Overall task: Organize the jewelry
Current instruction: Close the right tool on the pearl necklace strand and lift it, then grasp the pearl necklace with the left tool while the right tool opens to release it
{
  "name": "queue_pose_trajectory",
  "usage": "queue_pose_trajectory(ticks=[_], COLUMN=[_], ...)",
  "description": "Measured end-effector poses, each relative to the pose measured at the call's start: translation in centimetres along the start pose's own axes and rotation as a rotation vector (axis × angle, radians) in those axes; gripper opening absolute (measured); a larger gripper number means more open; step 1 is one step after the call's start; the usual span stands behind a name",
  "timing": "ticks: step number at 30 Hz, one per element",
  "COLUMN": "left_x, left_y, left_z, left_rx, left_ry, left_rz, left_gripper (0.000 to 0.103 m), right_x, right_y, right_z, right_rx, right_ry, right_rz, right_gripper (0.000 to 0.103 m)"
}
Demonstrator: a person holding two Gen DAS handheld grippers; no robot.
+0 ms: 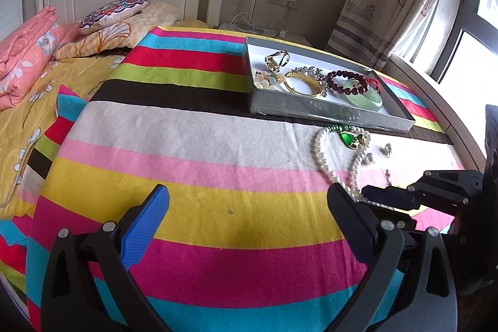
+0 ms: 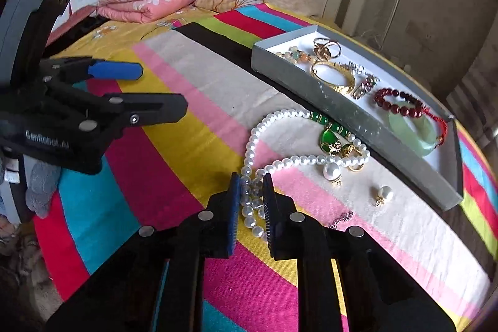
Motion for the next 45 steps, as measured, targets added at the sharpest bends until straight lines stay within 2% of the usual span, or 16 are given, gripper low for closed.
queue_pose_trajectory(ticks=[2,9,13,14,16,18,23,24,26,30,33,34,38,40,42,45], left_x=[0.1,0.1,0.1,0.1,0.1,0.1,0.1,0.1,0.2,0.3,0.9,1.0,0.8,0.7,0.8,1.9], left_y=[0.1,0.0,0.0,0.0,0.0,0.0,0.0,0.0,0.2,0.3,0.6,0.7,0.9,1.2,1.3,0.4], left_z=[0.1,0.0,0.0,0.0,0.0,0.0,0.0,0.0,0.1,0.1,0.5,0.7,0.9,0.9,0.6,-1.8], left_rx=[0.005,0.005,0.005,0.005,0.005,0.006,0.006,0.008,0.012,0.018,0.045,0.060,0.085,0.091,0.083,0.014], left_ry=[0.001,0.000,0.000,0.000,-0.001,0.000,-0.001,-0.004,-0.007,-0.010,-0.031,-0.035,-0.054,-0.052,-0.051,-0.136], left_rz=[-0.003,-0.001,-0.001,0.000,0.000,-0.002,0.000,0.000,-0.002,-0.005,-0.029,-0.028,0.012,0.023,0.029,0.073], left_gripper=[0.100,0.100,0.100,0.100,0.100,0.100,0.100,0.100,0.100,0.100,0.100,0.100,0.100,0.100,0.100,0.100], right_x=[0.5,5.7,6.7,6.4,5.4,4.3,0.4,0.5,0.7,1.0,2.1,2.8,7.3,9.4,10.6,9.9], right_y=[0.3,4.2,4.2,3.7,2.5,1.5,-1.2,-1.1,-1.1,-1.6,-0.9,-0.4,1.8,2.2,1.9,0.5], right_z=[0.1,-3.8,-4.2,-3.9,-2.8,-1.7,0.4,0.7,1.6,4.9,4.9,4.1,0.9,-1.0,-2.6,-2.4], right_rx=[-0.002,-0.164,-0.188,-0.171,-0.127,-0.094,-0.032,-0.015,0.005,0.026,-0.082,-0.145,-0.350,-0.372,-0.350,-0.316], right_ry=[-0.003,0.038,0.085,0.084,0.073,0.087,0.122,0.134,0.160,0.251,0.313,0.348,0.491,0.423,0.276,0.229], right_rz=[-0.037,-0.275,-0.256,-0.223,-0.156,-0.110,0.050,0.021,0.016,0.010,-0.075,-0.123,-0.342,-0.408,-0.410,-0.305], right_gripper=[0.000,0.000,0.004,0.008,0.047,0.064,0.063,0.052,0.016,0.016,0.016,0.001,0.002,0.002,0.004,0.015])
Point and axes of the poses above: each gripper's, at about its wrist camera, not at the fingertips, and x roughly against the way its jaws point, z to its left, y to its top, the point moved 10 cm from there along -x, roughly the way its jaws point, and after that the axes turned 15 degrees about y, right-handed, at the moved point
